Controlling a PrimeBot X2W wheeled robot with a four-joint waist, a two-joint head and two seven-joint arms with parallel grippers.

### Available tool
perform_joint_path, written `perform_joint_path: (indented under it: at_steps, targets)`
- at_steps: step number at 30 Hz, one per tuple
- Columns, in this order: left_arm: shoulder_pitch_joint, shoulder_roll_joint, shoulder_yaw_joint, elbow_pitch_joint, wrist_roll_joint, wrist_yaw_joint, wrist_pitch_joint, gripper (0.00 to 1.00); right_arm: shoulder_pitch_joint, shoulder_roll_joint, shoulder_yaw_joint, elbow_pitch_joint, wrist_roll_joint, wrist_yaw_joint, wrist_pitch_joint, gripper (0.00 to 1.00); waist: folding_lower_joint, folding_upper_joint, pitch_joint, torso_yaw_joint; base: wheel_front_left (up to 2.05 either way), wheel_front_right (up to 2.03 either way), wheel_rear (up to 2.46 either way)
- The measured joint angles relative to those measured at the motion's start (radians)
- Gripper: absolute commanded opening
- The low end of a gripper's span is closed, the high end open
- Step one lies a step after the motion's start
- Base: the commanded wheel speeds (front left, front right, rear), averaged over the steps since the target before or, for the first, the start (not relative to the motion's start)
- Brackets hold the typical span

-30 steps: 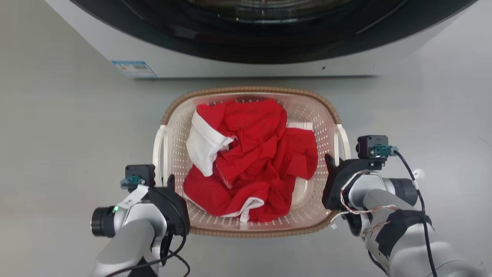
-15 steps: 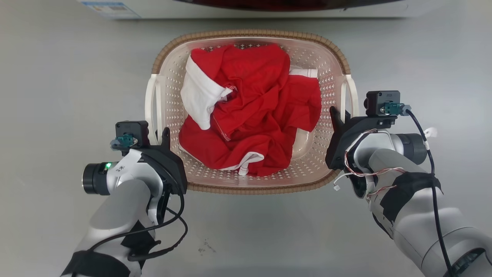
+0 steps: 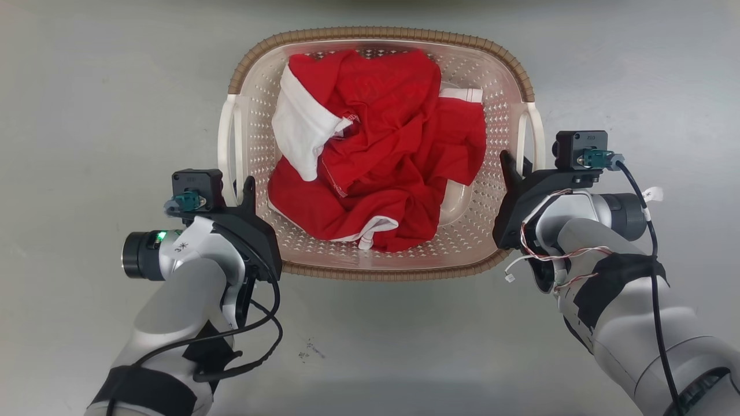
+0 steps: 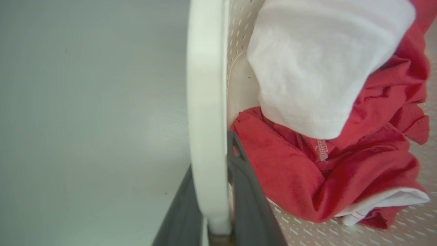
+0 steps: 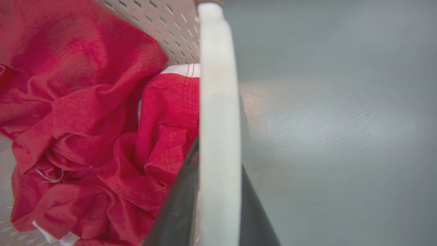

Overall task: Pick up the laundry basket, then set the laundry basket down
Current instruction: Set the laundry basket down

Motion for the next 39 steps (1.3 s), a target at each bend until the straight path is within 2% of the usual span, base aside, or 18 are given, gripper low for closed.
perform_joint_path:
  at_steps: [10,11,13,14,15,16,20,22,23,24,39]
  targets:
    - [-0.024,-0.002,0.001,0.016,0.0,-0.001,-0.015,0.0,-0.024,0.003,0.004,0.011,-0.008,0.008,-0.019,0.0,0.0,0.0,0.018,-0.001,0.0,0.0,0.0]
    - [-0.026,-0.003,0.0,0.018,0.0,-0.001,-0.016,0.0,-0.024,0.003,0.005,0.012,-0.008,0.008,-0.022,0.2,0.0,0.0,0.019,-0.001,0.0,0.0,0.0]
    - [-0.032,-0.003,0.001,0.019,0.002,-0.001,-0.023,0.0,-0.024,0.003,0.006,0.016,-0.008,0.009,-0.025,0.52,0.0,-0.0001,0.021,-0.001,0.0,0.0,0.0]
    - [-0.035,-0.002,0.001,0.02,0.004,-0.001,-0.023,0.07,-0.024,0.002,0.008,0.017,-0.011,0.01,-0.026,0.83,0.0,0.0,0.021,-0.001,0.0,0.0,0.0]
    - [-0.037,-0.003,0.001,0.021,0.01,0.0,-0.023,0.11,-0.024,0.003,0.01,0.018,-0.015,0.01,-0.028,0.96,0.0,0.0,0.022,-0.001,0.0,0.0,0.0]
    - [-0.038,-0.002,0.001,0.022,0.012,-0.001,-0.024,0.1,-0.024,0.003,0.011,0.018,-0.016,0.013,-0.033,1.0,0.0,0.0,0.022,-0.001,0.0,0.0,0.0]
    - [-0.041,-0.003,0.002,0.028,0.018,-0.001,-0.032,0.15,-0.029,0.006,0.013,0.019,-0.016,0.015,-0.035,1.0,0.0,0.0,0.022,0.0,0.0,0.0,0.0]
    - [-0.045,-0.005,0.002,0.036,0.018,-0.001,-0.033,0.33,-0.04,0.006,0.012,0.023,-0.016,0.017,-0.044,1.0,0.0,0.0,0.022,0.0,0.0,0.0,0.0]
    - [-0.045,-0.005,0.002,0.036,0.018,-0.001,-0.033,0.76,-0.04,0.006,0.012,0.023,-0.016,0.017,-0.044,1.0,0.0,0.0,0.022,0.0,0.0,0.0,0.0]
    - [-0.049,-0.004,0.003,0.039,0.018,0.0,-0.033,1.0,-0.04,0.006,0.013,0.024,-0.016,0.017,-0.044,1.0,0.0,0.0,0.021,0.0,0.0,0.0,0.0]
    - [-0.05,0.002,0.022,0.067,0.017,0.0,-0.056,1.0,-0.037,0.007,0.017,0.046,-0.017,0.017,-0.066,1.0,0.0,-0.0001,-0.036,-0.002,0.0,0.0,0.0]
